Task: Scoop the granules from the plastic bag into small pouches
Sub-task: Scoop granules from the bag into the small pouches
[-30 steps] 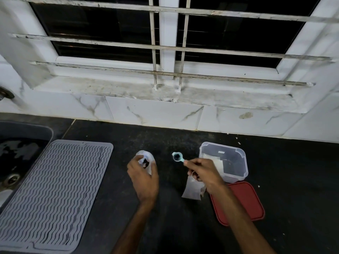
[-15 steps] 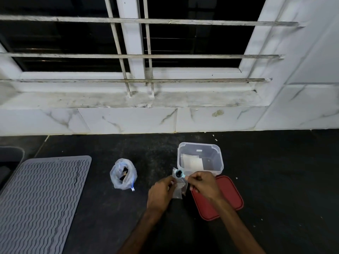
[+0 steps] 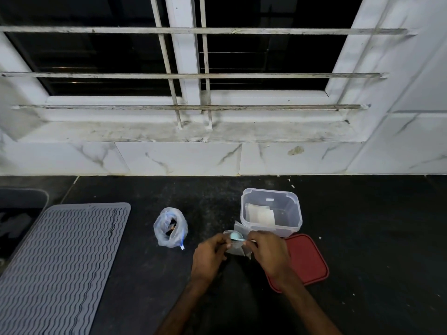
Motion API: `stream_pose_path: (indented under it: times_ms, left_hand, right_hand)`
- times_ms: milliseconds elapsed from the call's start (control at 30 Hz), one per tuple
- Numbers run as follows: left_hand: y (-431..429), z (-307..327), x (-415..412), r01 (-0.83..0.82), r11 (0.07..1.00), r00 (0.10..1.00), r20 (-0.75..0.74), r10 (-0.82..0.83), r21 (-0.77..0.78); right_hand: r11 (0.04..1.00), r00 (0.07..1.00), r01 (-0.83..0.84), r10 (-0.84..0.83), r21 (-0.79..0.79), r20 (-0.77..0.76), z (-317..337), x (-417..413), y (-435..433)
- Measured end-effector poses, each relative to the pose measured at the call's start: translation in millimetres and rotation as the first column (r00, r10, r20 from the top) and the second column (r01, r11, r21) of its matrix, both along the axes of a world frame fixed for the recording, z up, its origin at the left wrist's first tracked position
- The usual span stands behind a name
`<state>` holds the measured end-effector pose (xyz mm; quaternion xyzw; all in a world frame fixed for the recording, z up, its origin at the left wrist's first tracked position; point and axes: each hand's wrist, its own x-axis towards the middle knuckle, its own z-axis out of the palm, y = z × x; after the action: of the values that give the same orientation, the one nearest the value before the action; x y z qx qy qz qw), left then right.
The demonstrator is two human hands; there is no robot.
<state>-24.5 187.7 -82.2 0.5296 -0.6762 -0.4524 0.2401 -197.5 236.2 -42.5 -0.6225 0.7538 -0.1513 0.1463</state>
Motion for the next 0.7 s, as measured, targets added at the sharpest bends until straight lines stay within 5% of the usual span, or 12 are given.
stream_pose_path:
  times_ms: [167, 367, 567, 700]
  left_hand:
    - [1.4, 1.4, -2.8, -0.005, 1.000, 1.000, -0.023, 0.005, 0.012]
    - [1.6, -0.1, -6.1, -0.021, 1.000, 0.999, -0.050, 0.022, 0.017]
    - [3.0, -3.2, -7.8, -0.012, 0.999, 0.998, -0.066, 0.014, 0.036]
    - [0.8, -2.4, -5.8, 0.008, 1.000, 1.000, -0.023, -0.007, 0.017]
  right_hand:
    - [0.992, 0.977, -0.094, 0.075, -0.087, -0.200, -12.5, 3.2, 6.6]
    - [0.986, 0.990, -0.063, 0.041, -0.156, -0.137, -22.9, -1.6, 13.7]
    - [0.963, 0.948, 0.223, -0.178, -0.152, 0.264, -25.5, 1.9, 13.3]
    - [0.922, 0.629, 0.387, -0.248, -0.020, 0.737, -25.3, 8.3, 12.2]
